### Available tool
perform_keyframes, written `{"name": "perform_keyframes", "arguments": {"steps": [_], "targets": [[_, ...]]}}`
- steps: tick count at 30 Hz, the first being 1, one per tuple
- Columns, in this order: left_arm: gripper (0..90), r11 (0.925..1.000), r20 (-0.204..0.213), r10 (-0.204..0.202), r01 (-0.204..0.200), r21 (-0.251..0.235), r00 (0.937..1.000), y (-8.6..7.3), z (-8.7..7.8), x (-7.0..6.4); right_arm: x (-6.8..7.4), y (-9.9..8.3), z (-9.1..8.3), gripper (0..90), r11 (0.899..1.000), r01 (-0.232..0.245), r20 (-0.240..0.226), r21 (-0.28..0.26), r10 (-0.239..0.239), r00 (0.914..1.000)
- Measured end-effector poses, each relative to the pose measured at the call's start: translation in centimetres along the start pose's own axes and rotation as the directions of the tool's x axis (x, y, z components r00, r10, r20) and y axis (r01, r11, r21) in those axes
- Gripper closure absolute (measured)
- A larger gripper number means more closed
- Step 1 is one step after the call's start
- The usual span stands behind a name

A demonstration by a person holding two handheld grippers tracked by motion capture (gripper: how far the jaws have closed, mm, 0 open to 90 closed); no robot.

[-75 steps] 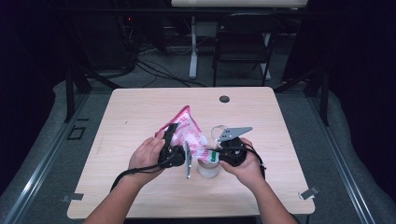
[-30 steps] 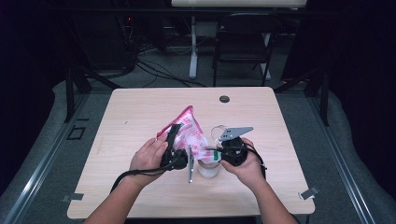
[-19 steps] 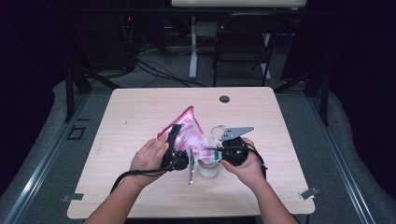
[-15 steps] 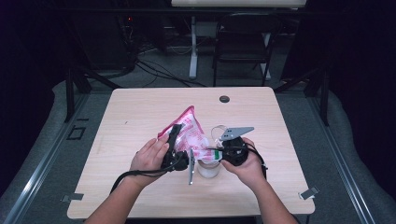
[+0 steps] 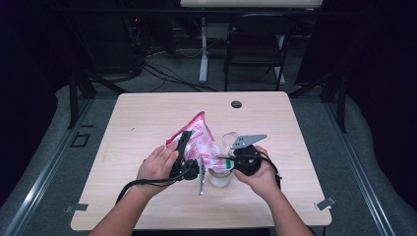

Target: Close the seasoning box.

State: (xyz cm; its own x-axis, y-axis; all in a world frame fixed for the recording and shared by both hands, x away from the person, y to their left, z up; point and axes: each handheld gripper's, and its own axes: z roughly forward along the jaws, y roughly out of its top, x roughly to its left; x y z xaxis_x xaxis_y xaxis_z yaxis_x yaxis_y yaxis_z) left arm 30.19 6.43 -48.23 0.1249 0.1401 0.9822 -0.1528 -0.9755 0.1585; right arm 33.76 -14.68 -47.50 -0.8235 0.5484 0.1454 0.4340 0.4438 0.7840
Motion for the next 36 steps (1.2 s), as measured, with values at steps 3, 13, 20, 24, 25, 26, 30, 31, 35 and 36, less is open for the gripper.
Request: {"name": "perform_keyframes", "arguments": {"steps": [3,13,20,24,25,26,30,31,35,36], "targets": [[64.2,1.0,0.0,0.001,-0.001,-0.002,1.0,0.03,-0.01,-0.02,0.0,-0.01,-0.06,90.0,1.0,0.003,0.0,0.005,-0.003,1.0],[64.1,1.0,0.0,0.006,-0.006,0.006,1.0,0.19,-0.05,-0.05,-0.09,-0.22,0.22,90.0,1.0,-0.006,0.001,0.009,0.006,1.0],[64.1,1.0,-0.008,0.01,-0.01,-0.001,0.9999,0.25,-0.11,0.17,-0.11,-0.27,0.36,90.0,1.0,-0.006,-0.003,0.017,0.006,1.0],[64.2,1.0,-0.005,0.006,-0.006,0.0,1.0,0.24,-0.07,0.23,-0.07,-0.3,0.39,90.0,1.0,-0.007,0.001,0.008,0.007,1.0],[64.2,1.0,-0.004,0.005,-0.005,-0.006,1.0,0.23,-0.05,0.22,-0.07,-0.3,0.39,90.0,1.0,-0.007,0.001,0.008,0.007,1.0],[64.2,0.9999,-0.007,0.01,-0.01,-0.011,0.9999,0.25,-0.03,0.24,-0.08,-0.3,0.39,90.0,1.0,-0.008,0.002,0.009,0.008,1.0],[64.2,0.9999,-0.005,0.015,-0.015,-0.007,0.9999,0.29,-0.04,0.18,-0.13,-0.34,0.45,90.0,1.0,-0.009,0.001,0.012,0.009,1.0],[64.2,0.9999,-0.003,0.016,-0.016,-0.007,0.9999,0.29,-0.04,0.19,-0.14,-0.35,0.46,90.0,1.0,-0.01,0.0,0.012,0.01,1.0],[64.2,0.9999,0.0,0.009,-0.009,-0.006,1.0,0.26,-0.06,0.14,-0.12,-0.36,0.5,90.0,1.0,-0.012,0.0,0.01,0.012,0.9999],[64.2,0.9999,-0.001,0.01,-0.01,-0.007,0.9999,0.27,-0.07,0.13,-0.12,-0.36,0.5,90.0,1.0,-0.012,0.0,0.01,0.012,0.9999]]}}
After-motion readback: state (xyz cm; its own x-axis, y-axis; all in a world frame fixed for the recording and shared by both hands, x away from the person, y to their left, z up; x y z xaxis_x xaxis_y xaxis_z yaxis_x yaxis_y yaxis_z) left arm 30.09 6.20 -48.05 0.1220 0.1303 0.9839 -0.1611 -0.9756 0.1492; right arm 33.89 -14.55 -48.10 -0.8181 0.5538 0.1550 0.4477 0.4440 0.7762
